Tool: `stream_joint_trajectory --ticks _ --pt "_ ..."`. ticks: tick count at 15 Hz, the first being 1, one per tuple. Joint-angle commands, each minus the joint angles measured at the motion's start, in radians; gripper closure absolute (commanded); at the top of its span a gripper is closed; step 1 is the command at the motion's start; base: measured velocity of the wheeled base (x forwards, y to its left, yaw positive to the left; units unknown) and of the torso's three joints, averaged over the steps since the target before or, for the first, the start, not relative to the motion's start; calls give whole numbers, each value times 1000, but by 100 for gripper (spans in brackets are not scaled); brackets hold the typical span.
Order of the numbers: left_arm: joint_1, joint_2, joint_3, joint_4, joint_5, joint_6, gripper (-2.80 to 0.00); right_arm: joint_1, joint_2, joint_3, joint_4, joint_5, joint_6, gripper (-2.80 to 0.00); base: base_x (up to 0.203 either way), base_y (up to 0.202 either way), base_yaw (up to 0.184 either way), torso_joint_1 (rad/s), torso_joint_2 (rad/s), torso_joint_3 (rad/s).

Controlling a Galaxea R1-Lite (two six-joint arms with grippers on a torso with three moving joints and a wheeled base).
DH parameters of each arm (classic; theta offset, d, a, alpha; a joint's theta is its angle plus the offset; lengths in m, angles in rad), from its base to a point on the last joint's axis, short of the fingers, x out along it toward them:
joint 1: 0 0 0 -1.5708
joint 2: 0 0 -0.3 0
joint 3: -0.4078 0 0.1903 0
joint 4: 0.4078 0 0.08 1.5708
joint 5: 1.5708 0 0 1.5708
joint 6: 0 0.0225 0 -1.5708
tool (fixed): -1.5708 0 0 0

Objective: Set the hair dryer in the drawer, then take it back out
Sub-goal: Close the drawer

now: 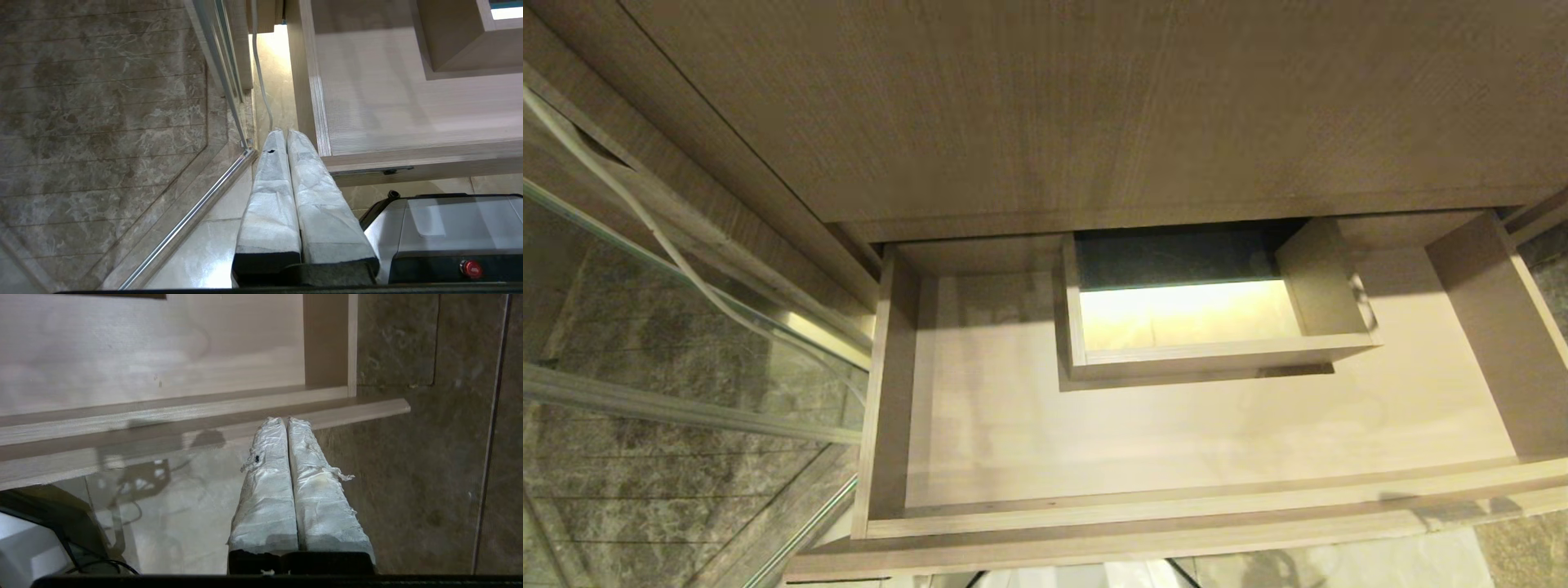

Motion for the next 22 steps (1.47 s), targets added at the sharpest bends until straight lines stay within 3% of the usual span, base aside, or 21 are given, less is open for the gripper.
stream_joint_trajectory --ticks 1,4,9,14,18,22 --pt "0 0 2 0 0 -1 0 0 51 17 42 -40 3 0 0 0 0 64 34 52" --pt "0 0 2 0 0 -1 0 -1 124 33 124 -116 6 0 0 0 0 34 15 41" --pt "0 0 2 0 0 -1 0 46 162 154 223 -101 -44 0 0 0 0 3 2 14" --pt "0 0 1 0 0 -1 0 46 347 149 104 0 -7 0 0 0 0 0 0 0" --pt "0 0 1 0 0 -1 0 46 499 142 -19 12 -1 0 0 0 0 0 0 0" --pt "0 0 2 0 0 -1 0 46 623 129 -36 8 -9 0 0 0 0 0 0 0"
